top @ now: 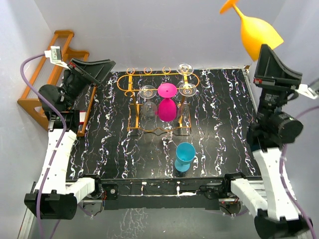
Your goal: Place the wine glass upside down on the wine glass rack
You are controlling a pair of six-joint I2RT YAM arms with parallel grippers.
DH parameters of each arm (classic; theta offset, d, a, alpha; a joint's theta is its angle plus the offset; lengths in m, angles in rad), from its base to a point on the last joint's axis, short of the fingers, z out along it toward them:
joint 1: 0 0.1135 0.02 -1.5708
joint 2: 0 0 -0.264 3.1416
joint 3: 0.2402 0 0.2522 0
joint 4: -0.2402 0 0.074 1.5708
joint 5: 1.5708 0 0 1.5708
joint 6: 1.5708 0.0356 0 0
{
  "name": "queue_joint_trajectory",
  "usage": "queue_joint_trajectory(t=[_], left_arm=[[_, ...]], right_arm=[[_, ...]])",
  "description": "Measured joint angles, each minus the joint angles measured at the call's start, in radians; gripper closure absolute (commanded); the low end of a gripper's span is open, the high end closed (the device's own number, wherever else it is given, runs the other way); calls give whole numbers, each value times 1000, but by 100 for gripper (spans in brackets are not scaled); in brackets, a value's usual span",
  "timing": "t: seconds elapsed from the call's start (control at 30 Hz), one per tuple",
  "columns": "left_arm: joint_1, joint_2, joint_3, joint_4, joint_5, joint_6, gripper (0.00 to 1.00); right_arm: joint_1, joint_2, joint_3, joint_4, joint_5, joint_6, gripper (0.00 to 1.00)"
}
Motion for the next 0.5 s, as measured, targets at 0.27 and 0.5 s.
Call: queue_joint_trajectory(t=[0.27,0.5], left_arm=[[0,45,-85,283,-30,-275,8],[0,40,-85,514,-35,-281,8]], right_arm=[[242,349,37,566,66,53,92],[659,603,181,851,92,-141,92]])
